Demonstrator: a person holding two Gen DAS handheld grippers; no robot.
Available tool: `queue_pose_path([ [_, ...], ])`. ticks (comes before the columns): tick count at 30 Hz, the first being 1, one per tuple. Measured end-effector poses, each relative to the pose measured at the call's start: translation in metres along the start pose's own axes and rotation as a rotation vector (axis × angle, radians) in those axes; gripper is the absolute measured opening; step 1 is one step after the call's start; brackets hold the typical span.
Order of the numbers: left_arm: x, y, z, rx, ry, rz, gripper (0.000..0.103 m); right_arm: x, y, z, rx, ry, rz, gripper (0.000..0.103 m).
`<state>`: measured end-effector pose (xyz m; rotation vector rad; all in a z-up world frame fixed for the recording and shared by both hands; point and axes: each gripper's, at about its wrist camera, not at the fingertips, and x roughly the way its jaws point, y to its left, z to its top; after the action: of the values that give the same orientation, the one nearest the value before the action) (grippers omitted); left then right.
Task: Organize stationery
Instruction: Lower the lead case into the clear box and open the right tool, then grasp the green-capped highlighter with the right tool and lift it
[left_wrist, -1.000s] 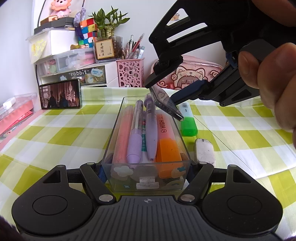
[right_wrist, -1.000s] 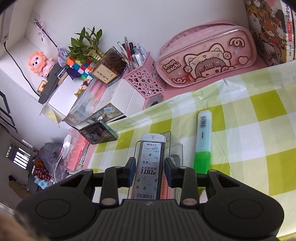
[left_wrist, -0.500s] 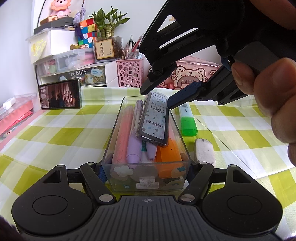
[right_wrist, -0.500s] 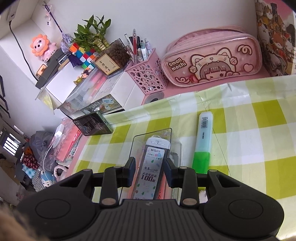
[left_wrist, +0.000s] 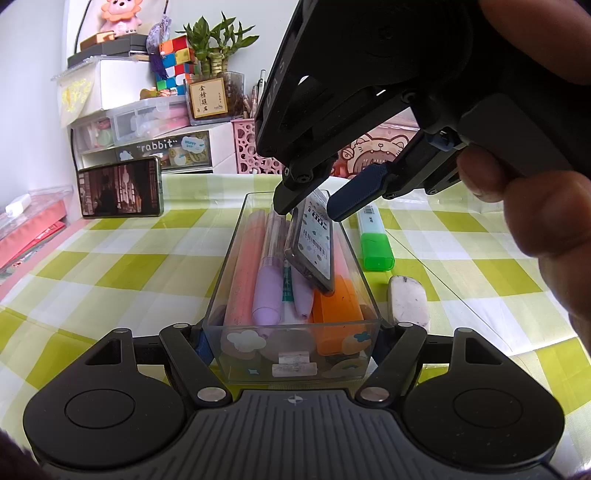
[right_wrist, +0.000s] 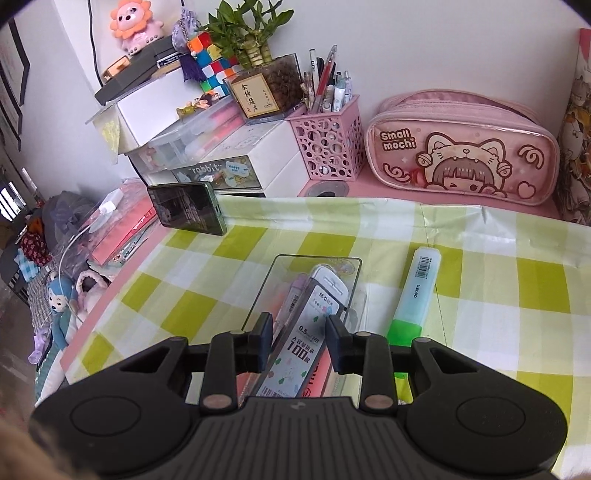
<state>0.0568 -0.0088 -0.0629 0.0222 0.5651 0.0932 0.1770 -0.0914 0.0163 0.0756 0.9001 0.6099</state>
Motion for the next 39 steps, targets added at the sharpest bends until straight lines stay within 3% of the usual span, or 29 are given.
queue_pose_path([
  [2, 0.0, 0.0, 0.0, 0.0, 0.0, 0.0, 0.073, -0.004, 0.001, 0.0, -0.023, -0.009, -0.011, 0.048],
  [5, 0.0, 0.0, 0.0, 0.0, 0.0, 0.0, 0.073, -0.007, 0.001, 0.002, -0.043, -0.005, -0.006, 0.037],
  [12, 0.0, 0.0, 0.0, 0.0, 0.0, 0.0, 0.073, -0.012, 0.012, -0.004, -0.121, 0.007, -0.006, 0.036],
  [18, 0.0, 0.0, 0.0, 0.0, 0.0, 0.0, 0.073, -0.025, -0.023, -0.001, 0.023, -0.07, 0.02, 0.036],
  [20, 0.0, 0.0, 0.0, 0.0, 0.0, 0.0, 0.073, -0.026, -0.04, 0.0, 0.078, -0.081, -0.04, 0.036],
  [23, 0.0, 0.0, 0.0, 0.0, 0.0, 0.0, 0.073, -0.018, -0.06, 0.0, 0.1, -0.05, -0.14, 0.037],
  [32, 0.0, 0.0, 0.0, 0.001, 0.0, 0.001, 0.073, 0.01, -0.082, -0.001, 0.184, 0.003, -0.112, 0.039],
  [39, 0.0, 0.0, -0.001, 0.001, -0.001, 0.0, 0.073, 0.037, -0.094, 0.021, 0.245, 0.029, -0.108, 0.043],
])
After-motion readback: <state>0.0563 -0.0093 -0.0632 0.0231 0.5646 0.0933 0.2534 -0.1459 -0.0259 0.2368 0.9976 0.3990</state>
